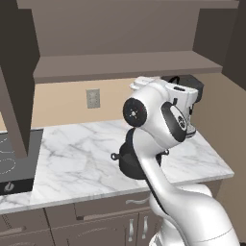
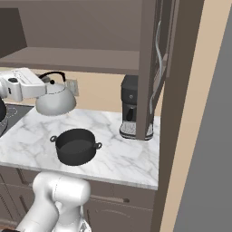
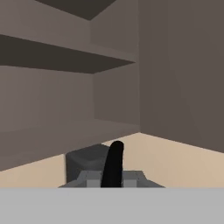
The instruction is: Pick the kettle from the cabinet and place it on a stove burner. Then pick the pot from the counter and place it on another stove burner. Finally, turn both burners on.
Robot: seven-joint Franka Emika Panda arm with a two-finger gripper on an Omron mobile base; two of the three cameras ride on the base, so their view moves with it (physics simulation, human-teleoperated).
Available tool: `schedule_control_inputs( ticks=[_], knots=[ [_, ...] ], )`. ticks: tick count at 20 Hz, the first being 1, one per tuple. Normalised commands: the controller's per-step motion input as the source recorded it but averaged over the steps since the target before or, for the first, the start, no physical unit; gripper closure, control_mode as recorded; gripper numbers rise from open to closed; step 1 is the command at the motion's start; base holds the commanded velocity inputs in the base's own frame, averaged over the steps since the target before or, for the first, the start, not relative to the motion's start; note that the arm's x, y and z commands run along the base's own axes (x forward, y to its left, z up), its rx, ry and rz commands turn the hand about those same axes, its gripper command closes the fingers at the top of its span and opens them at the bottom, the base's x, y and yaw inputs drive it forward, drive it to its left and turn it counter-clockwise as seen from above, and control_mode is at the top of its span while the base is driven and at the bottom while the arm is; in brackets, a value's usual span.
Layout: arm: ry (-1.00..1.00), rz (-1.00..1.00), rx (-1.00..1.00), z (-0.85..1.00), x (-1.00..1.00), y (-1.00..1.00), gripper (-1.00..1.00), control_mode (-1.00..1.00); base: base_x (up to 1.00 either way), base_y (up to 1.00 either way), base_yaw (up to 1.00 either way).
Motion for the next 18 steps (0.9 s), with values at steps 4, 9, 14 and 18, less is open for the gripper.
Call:
schedule_control_inputs(
  ticks=[4, 9, 14, 18],
  knots=[
    [0.0, 0.0, 0.0, 0.0, -0.02, 0.0, 1.0, 1.0, -0.06, 0.01, 0.0],
    [0.0, 0.0, 0.0, 0.0, 0.0, 0.0, 1.0, 1.0, -0.43, 0.02, 0.0],
    [0.0, 0.0, 0.0, 0.0, 0.0, 0.0, 1.0, 1.0, -0.6, 0.12, 0.0],
    [0.0, 0.0, 0.0, 0.0, 0.0, 0.0, 1.0, 1.0, -0.73, 0.29, 0.0]
  ],
)
